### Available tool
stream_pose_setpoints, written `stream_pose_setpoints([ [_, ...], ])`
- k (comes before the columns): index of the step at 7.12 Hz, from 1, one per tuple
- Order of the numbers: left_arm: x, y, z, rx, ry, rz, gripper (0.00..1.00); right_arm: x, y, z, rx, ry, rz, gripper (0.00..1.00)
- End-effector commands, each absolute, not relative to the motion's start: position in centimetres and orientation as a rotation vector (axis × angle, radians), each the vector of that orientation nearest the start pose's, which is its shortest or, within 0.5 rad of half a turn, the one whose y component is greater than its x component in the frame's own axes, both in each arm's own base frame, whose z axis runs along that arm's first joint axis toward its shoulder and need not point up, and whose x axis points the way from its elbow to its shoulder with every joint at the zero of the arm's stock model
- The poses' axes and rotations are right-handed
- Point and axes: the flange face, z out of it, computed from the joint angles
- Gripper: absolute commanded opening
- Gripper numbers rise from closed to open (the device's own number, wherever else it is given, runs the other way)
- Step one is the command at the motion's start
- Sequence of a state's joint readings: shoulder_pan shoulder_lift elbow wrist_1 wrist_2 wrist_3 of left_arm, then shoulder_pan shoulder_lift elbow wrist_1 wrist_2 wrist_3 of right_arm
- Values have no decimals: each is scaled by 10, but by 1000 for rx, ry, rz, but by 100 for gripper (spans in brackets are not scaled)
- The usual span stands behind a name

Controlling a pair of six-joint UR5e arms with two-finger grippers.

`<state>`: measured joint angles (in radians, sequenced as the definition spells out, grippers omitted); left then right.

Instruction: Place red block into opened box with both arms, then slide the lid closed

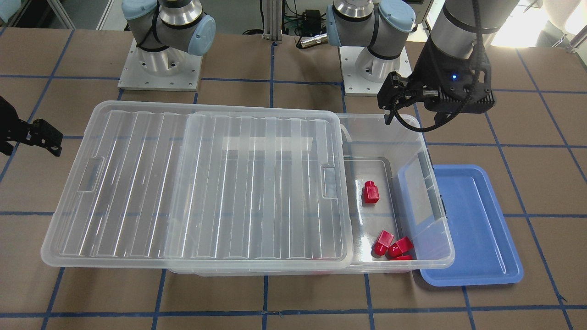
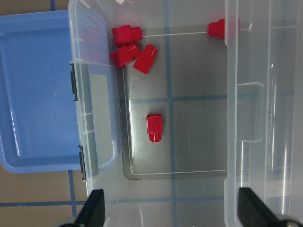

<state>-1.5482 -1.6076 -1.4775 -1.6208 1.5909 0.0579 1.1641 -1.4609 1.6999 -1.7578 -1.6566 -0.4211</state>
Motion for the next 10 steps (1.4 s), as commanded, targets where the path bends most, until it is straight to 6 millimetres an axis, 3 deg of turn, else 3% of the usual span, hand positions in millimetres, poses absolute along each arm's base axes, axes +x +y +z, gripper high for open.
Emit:
stream_pose_setpoints([
  [1,-120,-511,504,50,3120,11,100,-106,-535,359,-31,3204,207,100],
  [2,-120,-510,507,50,3121,1,100,-104,-532,360,6,3204,207,100],
  [4,-121,-509,508,50,3124,-1,100,-96,-530,342,21,3156,229,100],
  [6,-121,-509,506,53,3121,4,100,-81,-536,342,4,3101,173,100],
  [8,-122,-507,504,55,3120,11,100,-39,-539,343,-13,3091,164,100],
  [10,-122,-508,505,55,3123,6,100,19,-541,347,34,3111,135,100],
])
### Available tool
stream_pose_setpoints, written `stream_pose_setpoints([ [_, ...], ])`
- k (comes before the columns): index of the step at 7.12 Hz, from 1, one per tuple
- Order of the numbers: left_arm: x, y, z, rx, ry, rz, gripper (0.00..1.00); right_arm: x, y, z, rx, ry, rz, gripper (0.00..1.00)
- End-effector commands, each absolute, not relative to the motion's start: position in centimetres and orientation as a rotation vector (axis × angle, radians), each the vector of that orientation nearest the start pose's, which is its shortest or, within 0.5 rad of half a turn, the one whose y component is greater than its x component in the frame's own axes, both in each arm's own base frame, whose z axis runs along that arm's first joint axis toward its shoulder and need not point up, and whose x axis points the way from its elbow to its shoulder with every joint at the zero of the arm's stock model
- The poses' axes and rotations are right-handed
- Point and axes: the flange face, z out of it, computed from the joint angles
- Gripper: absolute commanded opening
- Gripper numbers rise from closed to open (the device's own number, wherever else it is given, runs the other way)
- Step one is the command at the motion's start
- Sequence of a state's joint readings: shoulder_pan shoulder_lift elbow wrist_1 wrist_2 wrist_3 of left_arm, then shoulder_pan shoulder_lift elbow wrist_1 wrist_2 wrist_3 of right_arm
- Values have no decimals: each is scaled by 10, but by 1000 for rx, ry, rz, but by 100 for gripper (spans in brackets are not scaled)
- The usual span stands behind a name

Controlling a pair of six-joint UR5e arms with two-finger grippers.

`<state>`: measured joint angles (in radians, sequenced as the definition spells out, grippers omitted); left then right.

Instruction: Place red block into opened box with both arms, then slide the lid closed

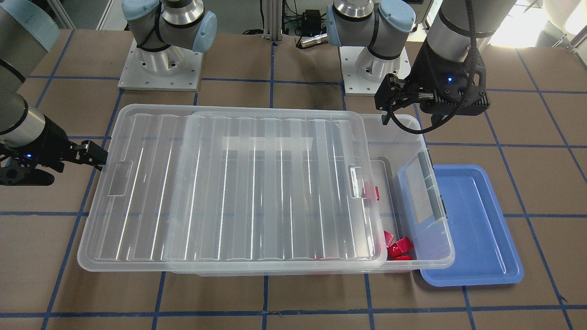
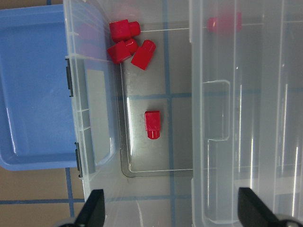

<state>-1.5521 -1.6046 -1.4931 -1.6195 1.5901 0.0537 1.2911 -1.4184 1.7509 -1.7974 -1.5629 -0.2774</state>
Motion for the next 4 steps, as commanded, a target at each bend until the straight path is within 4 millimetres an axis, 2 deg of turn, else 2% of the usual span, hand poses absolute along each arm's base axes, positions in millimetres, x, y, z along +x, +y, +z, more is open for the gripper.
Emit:
stream_pose_setpoints([
  [1,-122,-508,505,53,3124,6,100,58,-542,349,60,3128,100,100],
  [2,-122,-508,506,53,3124,3,100,86,-542,350,63,3143,52,100],
  [3,-122,-508,506,53,3124,1,100,96,-543,352,44,3153,21,100],
  [4,-122,-508,507,53,3124,-1,100,95,-543,354,46,3155,16,100],
])
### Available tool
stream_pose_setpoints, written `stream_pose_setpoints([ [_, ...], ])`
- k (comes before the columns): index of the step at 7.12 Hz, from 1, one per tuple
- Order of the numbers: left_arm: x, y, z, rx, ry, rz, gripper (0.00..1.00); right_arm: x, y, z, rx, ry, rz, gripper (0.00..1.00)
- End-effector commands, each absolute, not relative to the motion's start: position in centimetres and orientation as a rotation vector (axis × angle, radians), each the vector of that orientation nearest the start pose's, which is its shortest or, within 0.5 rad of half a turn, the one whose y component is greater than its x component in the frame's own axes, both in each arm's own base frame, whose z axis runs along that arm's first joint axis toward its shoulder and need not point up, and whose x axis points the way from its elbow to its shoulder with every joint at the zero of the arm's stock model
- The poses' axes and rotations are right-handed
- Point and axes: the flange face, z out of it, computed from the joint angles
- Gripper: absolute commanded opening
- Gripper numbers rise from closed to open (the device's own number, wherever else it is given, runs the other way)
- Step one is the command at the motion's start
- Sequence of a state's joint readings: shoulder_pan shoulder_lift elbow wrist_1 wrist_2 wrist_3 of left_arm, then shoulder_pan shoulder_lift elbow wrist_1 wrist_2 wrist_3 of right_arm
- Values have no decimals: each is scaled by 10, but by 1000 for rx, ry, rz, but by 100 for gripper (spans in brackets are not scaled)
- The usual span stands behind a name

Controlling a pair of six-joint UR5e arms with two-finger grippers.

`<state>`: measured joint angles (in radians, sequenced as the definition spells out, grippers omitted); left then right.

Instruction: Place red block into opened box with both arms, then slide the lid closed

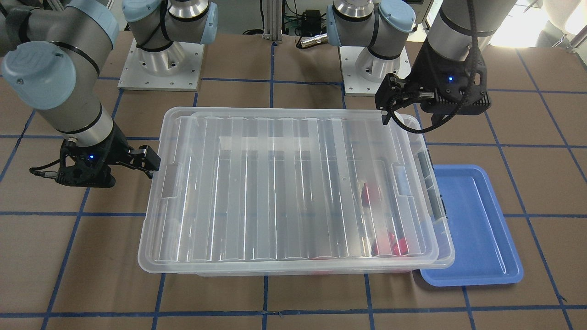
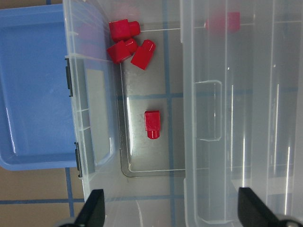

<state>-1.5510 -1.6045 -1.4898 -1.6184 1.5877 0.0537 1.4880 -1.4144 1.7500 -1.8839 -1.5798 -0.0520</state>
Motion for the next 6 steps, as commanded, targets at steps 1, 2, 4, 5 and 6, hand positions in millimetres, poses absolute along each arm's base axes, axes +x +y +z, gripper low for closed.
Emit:
stream_pose_setpoints([
  [1,-122,-508,507,53,3126,-2,100,97,-544,354,43,3150,15,100],
  [2,-121,-509,509,50,3126,-6,100,97,-546,356,24,3149,6,100],
  [4,-121,-509,509,50,3126,-6,100,95,-555,390,-64,3143,-77,100],
  [5,-121,-509,510,50,3126,-11,100,107,-546,438,-82,3140,-142,100],
  [6,-121,-509,510,50,3123,-9,100,137,-533,488,-146,3136,-211,100],
])
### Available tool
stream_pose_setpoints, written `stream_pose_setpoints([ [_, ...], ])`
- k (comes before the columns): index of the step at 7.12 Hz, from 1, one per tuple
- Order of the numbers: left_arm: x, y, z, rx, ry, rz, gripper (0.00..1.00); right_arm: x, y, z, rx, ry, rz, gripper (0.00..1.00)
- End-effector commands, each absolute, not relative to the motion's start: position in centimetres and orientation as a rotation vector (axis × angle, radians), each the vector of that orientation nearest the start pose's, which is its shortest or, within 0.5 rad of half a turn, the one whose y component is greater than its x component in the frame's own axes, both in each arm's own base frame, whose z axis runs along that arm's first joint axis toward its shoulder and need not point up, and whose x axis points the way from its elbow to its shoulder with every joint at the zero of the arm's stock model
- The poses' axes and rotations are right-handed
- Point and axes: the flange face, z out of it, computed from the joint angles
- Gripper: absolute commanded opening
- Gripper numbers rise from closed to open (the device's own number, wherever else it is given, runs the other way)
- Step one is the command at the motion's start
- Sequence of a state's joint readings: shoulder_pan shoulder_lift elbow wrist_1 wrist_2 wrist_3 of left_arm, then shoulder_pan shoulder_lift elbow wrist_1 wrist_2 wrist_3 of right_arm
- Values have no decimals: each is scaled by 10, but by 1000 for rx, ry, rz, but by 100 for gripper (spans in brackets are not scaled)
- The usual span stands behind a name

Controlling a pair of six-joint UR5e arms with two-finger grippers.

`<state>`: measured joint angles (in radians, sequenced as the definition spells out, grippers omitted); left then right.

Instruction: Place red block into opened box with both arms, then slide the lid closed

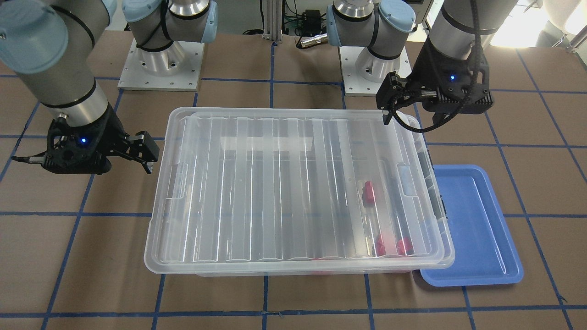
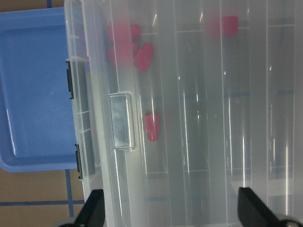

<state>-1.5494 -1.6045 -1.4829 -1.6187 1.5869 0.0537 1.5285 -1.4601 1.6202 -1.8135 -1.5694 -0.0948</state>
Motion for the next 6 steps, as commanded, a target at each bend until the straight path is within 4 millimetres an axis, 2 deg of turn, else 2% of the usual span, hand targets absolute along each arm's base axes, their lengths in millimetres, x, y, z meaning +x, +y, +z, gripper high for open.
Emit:
stream_pose_setpoints([
  [1,-120,-509,511,50,3121,-11,100,168,-518,509,-170,3139,-165,100],
  [2,-120,-509,511,50,3121,-11,100,180,-513,510,-197,3140,-141,100],
  [3,-120,-509,511,50,3121,-13,100,180,-506,517,-188,3136,-126,100],
  [6,-121,-509,508,53,3118,-4,100,181,-505,513,-188,3133,-118,100],
])
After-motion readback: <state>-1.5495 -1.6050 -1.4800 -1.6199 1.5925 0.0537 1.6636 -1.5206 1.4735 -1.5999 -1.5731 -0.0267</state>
